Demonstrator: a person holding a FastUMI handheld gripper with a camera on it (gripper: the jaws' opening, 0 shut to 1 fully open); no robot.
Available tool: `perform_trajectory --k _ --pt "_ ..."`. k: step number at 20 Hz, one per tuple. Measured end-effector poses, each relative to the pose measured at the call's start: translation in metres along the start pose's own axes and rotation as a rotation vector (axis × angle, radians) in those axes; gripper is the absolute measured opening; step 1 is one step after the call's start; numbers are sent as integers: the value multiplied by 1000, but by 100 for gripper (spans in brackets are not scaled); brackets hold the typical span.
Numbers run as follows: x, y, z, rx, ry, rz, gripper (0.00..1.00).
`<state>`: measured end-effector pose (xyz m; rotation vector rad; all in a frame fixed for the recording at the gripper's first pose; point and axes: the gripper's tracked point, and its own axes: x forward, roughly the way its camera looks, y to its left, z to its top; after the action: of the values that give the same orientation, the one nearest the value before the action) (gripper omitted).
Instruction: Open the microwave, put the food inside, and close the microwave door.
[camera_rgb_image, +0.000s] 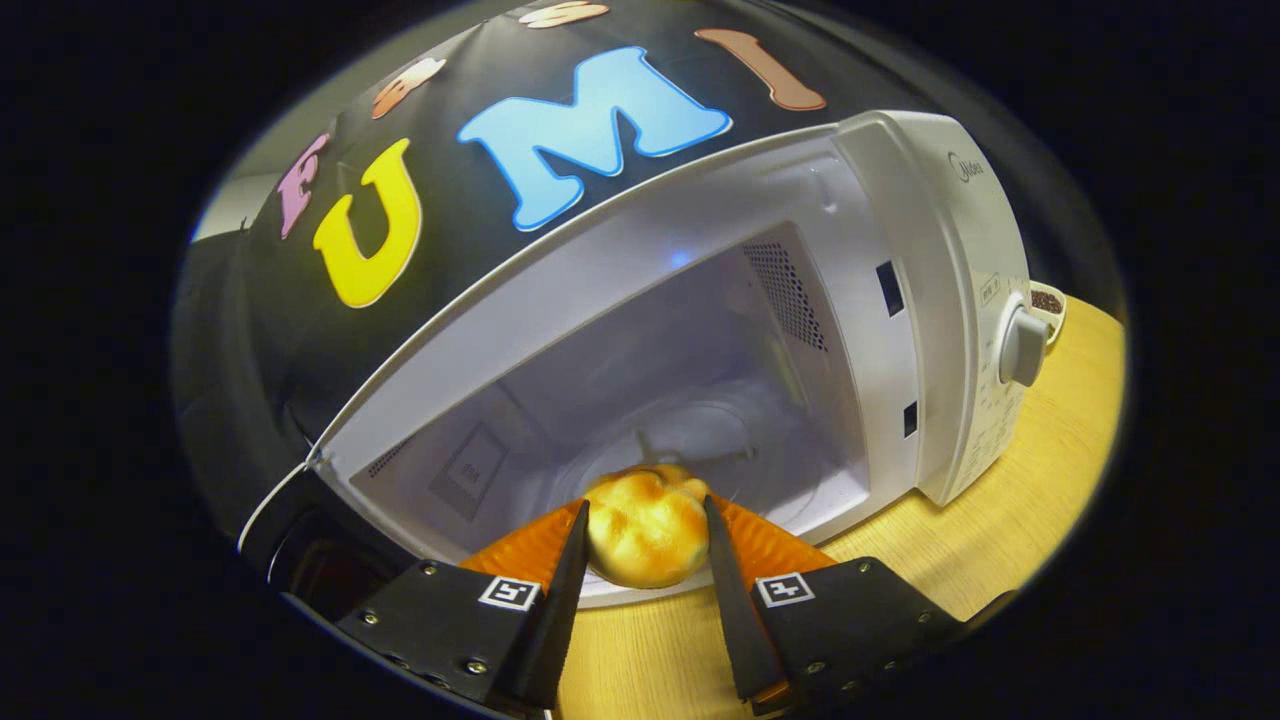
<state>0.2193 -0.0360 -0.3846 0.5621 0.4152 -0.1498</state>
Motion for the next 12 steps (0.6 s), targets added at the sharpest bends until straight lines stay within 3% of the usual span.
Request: perform_trajectory --k 6,7,10,12 --pt "31 -2 -8 77 -7 -46 64" --pt "35 -3 -9 78 -13 -51 68" --pt "44 -5 -13 113 -7 -56 69" --pt "47 -5 -11 122 -11 -68 77"
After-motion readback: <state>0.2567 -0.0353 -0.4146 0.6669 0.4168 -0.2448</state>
